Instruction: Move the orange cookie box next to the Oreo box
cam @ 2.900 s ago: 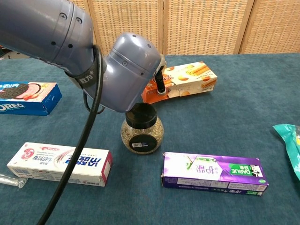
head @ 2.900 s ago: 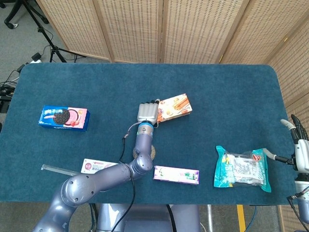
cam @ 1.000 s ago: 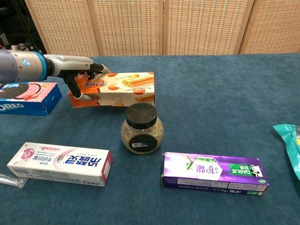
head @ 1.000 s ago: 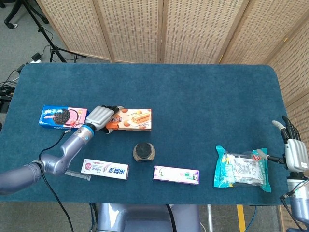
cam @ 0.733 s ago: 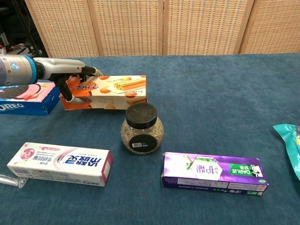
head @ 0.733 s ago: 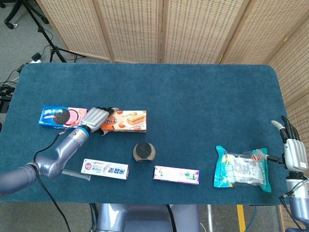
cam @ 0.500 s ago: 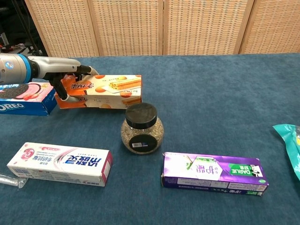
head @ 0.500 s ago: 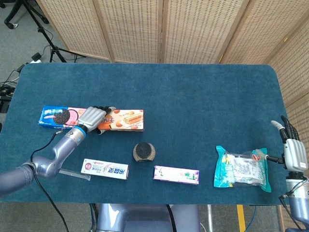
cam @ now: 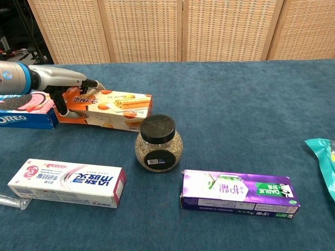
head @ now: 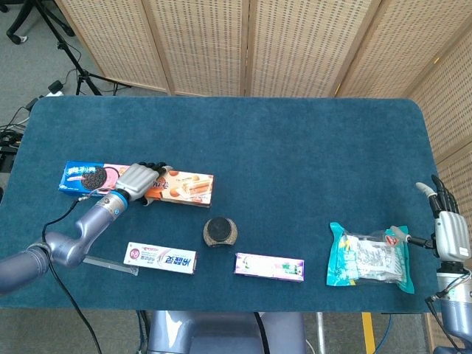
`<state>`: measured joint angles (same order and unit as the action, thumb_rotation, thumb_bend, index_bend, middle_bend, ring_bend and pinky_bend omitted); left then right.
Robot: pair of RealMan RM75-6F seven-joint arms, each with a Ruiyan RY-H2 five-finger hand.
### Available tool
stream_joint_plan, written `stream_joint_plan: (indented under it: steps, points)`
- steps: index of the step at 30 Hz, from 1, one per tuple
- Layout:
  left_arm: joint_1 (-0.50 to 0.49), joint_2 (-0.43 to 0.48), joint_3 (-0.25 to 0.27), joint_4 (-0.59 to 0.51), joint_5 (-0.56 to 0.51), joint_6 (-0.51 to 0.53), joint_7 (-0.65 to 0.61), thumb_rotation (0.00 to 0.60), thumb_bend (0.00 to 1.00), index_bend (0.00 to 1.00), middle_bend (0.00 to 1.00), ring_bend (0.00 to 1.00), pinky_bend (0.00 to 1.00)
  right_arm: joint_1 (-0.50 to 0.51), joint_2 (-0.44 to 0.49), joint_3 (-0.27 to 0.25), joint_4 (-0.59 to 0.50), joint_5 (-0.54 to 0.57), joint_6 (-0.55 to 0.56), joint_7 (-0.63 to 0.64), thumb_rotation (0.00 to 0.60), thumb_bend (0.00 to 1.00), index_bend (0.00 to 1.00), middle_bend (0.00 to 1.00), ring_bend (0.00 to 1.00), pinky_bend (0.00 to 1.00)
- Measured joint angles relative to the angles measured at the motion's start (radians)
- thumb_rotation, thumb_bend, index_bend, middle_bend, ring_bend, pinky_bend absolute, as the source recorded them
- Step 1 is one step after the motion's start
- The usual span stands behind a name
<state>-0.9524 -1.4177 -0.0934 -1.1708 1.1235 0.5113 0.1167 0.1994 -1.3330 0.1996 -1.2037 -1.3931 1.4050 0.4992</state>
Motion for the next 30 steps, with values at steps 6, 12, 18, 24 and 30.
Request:
stream_joint_plan:
  steps: [6, 12, 18, 24, 30]
  points:
    - [-0.003, -0.001, 0.006, 0.001, -0.018, 0.000, 0.015, 0.600, 0.29, 0.24, 0.00, 0.00, 0.00, 0.000, -0.003, 0.001, 0.003, -0.001, 0.003, 0.003, 0.600, 0.00, 0.16, 0.00, 0.00, 0.06]
    - [-0.004, 0.000, 0.010, -0.004, -0.033, 0.008, 0.032, 0.600, 0.19, 0.14, 0.00, 0.00, 0.00, 0.000, -0.006, 0.002, 0.003, -0.002, 0.006, 0.004, 0.600, 0.00, 0.16, 0.00, 0.00, 0.06]
    - [-0.008, 0.010, 0.013, -0.012, -0.054, 0.014, 0.054, 0.600, 0.12, 0.06, 0.00, 0.00, 0.00, 0.000, -0.012, 0.006, 0.010, -0.005, 0.018, 0.012, 0.600, 0.00, 0.16, 0.00, 0.00, 0.06]
    - [-0.013, 0.019, 0.016, -0.018, -0.080, 0.023, 0.079, 0.600, 0.11, 0.03, 0.00, 0.00, 0.00, -0.002, -0.024, 0.014, 0.024, -0.006, 0.037, 0.026, 0.600, 0.00, 0.16, 0.00, 0.00, 0.06]
    - [-0.007, 0.044, -0.015, -0.050, -0.095, 0.066, 0.058, 0.600, 0.10, 0.03, 0.00, 0.00, 0.00, -0.002, -0.024, 0.011, 0.023, -0.009, 0.033, 0.027, 0.600, 0.00, 0.16, 0.00, 0.00, 0.06]
